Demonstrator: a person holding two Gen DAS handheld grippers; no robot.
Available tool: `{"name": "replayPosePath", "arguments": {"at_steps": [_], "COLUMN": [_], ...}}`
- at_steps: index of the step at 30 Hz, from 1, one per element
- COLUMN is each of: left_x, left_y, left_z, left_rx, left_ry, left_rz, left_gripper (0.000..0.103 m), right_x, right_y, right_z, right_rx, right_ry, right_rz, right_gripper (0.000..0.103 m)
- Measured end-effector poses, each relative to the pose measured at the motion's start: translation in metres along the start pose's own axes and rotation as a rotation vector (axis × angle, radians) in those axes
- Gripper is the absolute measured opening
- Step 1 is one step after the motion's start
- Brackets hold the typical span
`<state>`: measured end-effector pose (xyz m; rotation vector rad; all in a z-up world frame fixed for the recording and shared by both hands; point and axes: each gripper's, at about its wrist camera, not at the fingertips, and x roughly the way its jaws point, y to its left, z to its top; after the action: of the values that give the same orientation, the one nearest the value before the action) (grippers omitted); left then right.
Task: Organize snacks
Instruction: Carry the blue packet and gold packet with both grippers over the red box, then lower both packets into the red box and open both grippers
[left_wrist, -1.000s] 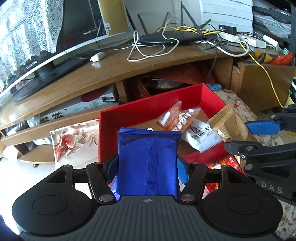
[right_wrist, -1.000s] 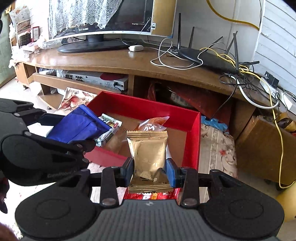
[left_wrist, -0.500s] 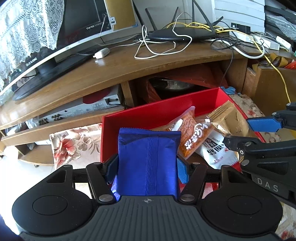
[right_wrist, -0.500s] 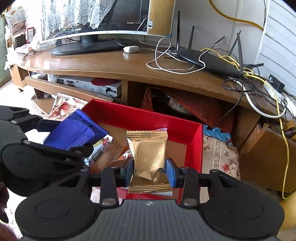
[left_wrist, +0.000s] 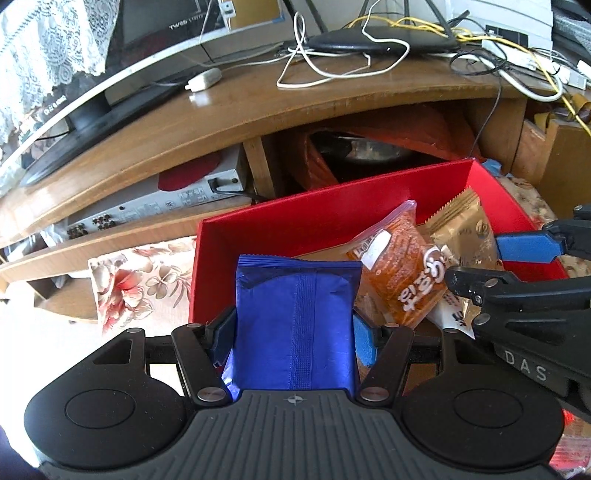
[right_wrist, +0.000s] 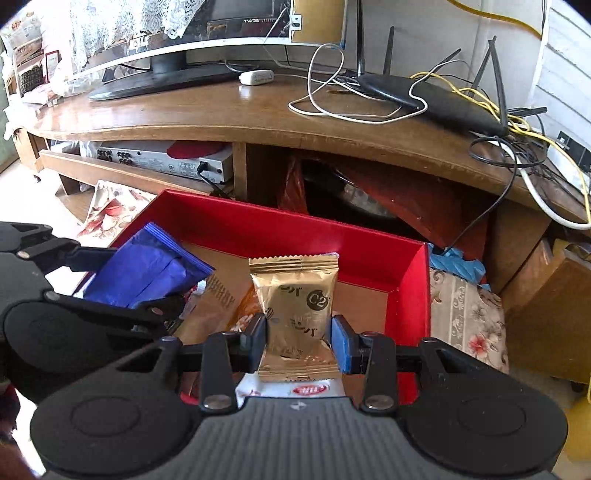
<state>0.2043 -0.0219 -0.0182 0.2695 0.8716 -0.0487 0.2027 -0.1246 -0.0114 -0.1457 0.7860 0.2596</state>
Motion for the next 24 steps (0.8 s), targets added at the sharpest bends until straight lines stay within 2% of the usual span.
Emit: {"name": "replayPosePath", "arguments": {"at_steps": [16,24], "left_x": [0.0097,0.0068], "left_y": [0.0006,0.0047], "left_z": [0.0044,0.0038], "left_rx": [-0.011,-0.020], "left_ry": [0.009,0.015], "left_rz": [0.013,0.022], "left_gripper": [0.072,0.081], "right_x": [0.0070,0.0022], "right_y": [-0.0017,-0.0029], "right_z": [0.0024,0.0019], "right_rx": [0.005,0.013], "right_ry": [-0.001,-0.003], "right_rz": [-0.007,-0.006], "right_gripper": [0.039,0.046]}}
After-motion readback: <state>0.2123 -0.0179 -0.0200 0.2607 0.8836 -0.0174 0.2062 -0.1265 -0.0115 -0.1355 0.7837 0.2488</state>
